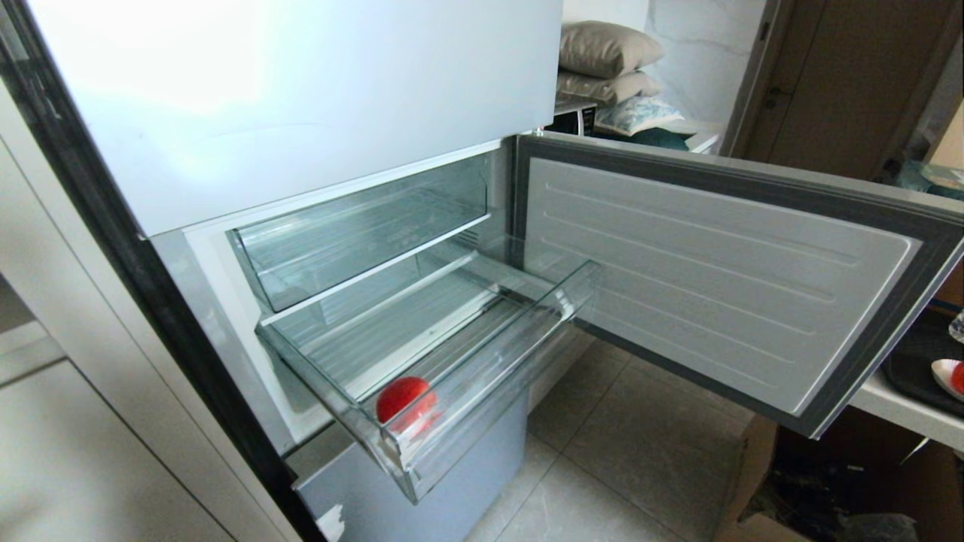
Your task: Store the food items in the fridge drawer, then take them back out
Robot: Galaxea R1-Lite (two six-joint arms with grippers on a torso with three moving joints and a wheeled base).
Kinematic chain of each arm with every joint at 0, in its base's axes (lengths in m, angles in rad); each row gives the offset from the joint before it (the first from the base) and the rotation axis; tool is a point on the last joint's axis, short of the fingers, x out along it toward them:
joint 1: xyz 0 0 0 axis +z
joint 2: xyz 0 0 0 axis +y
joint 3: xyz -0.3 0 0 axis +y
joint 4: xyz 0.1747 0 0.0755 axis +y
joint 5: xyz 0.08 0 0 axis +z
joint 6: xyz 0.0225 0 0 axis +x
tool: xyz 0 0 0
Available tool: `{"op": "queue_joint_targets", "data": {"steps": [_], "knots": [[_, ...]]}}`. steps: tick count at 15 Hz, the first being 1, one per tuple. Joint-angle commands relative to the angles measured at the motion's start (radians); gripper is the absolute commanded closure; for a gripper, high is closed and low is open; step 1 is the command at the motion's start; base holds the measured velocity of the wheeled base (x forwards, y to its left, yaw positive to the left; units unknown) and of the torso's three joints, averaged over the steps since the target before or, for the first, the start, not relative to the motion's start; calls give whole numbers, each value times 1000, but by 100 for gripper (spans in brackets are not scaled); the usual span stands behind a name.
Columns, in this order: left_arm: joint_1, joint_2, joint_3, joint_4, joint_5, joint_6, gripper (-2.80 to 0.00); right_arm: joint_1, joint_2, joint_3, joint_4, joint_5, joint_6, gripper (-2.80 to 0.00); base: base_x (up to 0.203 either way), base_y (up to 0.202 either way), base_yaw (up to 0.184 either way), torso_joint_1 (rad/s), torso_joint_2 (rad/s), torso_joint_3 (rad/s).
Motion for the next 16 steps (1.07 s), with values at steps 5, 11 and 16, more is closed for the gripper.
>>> {"op": "queue_joint_targets", "data": {"steps": [5,11,16], "knots": [[0,0,0,1,0,0,0,58,404,-131,-151,134,-61,-280,0,0,0,0,0,0],[0,1,0,1,0,0,0,124,776,-315,-374,62,-113,-280,0,0,0,0,0,0],[0,0,0,1,0,0,0,136,918,-439,-436,49,-133,-280,0,0,0,0,0,0]]}}
